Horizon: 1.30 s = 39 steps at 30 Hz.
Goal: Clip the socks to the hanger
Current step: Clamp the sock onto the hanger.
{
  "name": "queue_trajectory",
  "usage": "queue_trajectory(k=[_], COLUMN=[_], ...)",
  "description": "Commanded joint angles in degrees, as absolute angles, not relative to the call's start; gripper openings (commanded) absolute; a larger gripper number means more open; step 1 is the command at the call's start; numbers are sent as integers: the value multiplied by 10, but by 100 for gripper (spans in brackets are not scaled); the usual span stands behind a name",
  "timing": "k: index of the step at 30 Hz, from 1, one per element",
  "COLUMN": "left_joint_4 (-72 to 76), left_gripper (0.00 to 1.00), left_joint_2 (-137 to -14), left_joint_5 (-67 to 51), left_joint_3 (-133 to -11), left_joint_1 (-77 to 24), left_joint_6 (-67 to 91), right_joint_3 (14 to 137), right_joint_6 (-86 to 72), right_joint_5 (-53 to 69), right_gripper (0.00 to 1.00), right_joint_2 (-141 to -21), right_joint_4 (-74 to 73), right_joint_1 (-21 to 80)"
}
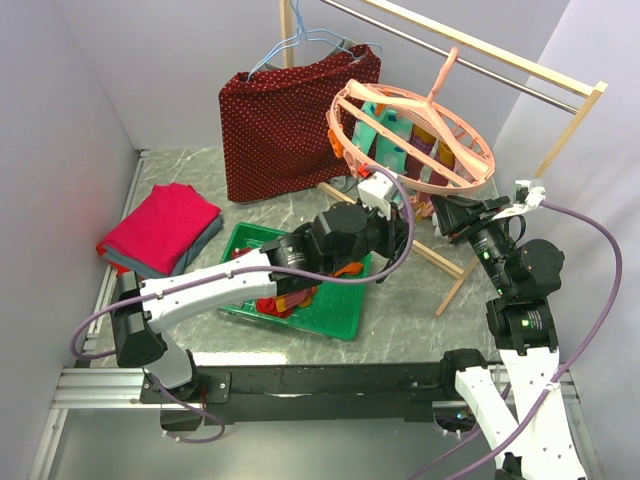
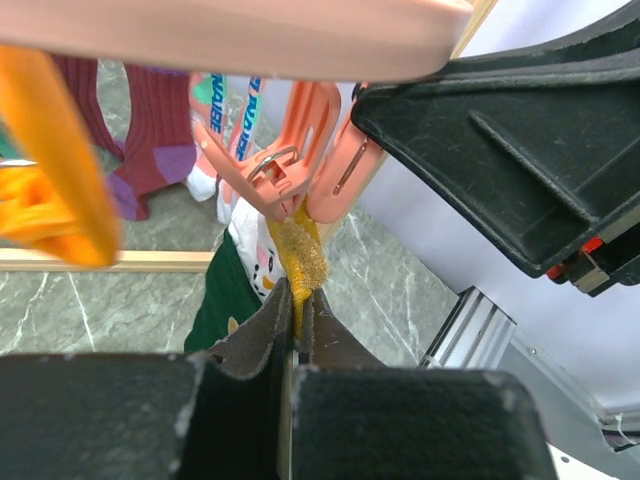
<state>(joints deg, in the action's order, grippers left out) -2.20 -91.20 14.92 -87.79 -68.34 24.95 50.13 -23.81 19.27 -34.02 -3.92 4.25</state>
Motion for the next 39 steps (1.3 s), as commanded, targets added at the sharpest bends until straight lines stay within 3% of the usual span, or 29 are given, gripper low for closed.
queue_trajectory(k=[1, 39], left_joint_4=[4, 35], left_gripper=[1, 1], left_joint_2=[-918, -948], left_joint_5=[159, 186], left_joint_3=[-905, -962], left_joint_1=[-691, -715], left_joint_6=[248, 250], right_joint_3=[497, 489], right_joint_6=[-249, -249], right_joint_5=[189, 128], right_gripper=[0, 0], right_joint_2=[-339, -332], right_joint_4=[-25, -61], right_joint_1=[47, 48])
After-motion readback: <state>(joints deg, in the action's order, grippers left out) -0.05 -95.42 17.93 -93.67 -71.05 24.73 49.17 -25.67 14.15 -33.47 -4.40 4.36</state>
